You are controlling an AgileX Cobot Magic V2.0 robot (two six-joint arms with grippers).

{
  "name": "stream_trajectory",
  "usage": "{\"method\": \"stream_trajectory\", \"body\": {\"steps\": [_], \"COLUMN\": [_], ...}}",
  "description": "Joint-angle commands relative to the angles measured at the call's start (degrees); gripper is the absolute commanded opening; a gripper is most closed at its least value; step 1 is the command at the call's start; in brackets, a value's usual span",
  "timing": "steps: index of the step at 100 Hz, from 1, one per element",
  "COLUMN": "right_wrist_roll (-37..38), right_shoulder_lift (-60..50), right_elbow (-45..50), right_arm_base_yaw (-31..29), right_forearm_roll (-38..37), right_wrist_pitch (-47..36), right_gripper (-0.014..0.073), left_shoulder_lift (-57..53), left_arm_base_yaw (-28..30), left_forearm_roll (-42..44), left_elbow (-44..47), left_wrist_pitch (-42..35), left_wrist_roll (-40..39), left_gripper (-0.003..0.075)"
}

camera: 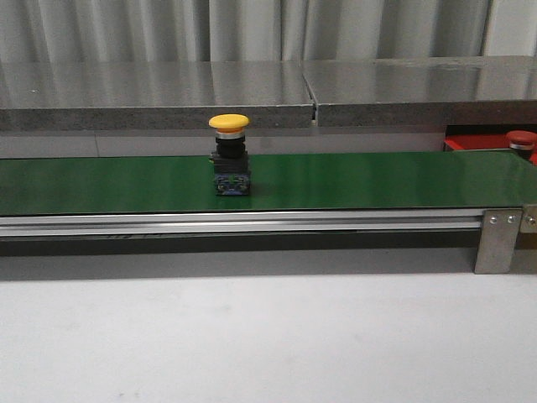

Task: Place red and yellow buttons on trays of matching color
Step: 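Lower the red button onto the belt start and release it, then move the right gripper down onto the yellow button on the belt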

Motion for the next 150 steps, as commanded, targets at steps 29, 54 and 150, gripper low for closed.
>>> {"method": "stream_trajectory", "body": {"steps": [29,54,150], "right_wrist_roll": [-0.32,-0.32,-0.32], "right_shoulder_lift": [0.38,0.38,18.74], "right_elbow": [-1.45,-1.45,-14.76], "right_arm_base_yaw": [0.06,0.06,2.93], "right_forearm_roll": [0.17,0.22,2.49], "right_wrist_pitch": [-4.04,-4.28,0.61], "right_gripper": [-0.0068,-0.0068,-0.0056], "left_shoulder_lift": [-2.75,-2.75,-2.75], "left_arm_base_yaw": [-0.53,-0.53,-0.53], "left_forearm_roll": [-2.47,-4.94,-4.94], "left_elbow": [0.23,0.23,0.23], "left_wrist_pitch": [-3.76,-3.08,-3.08], "left_wrist_roll": [-0.03,-0.03,-0.03], "left_gripper": [-0.0019,-0.0019,-0.0019]}}
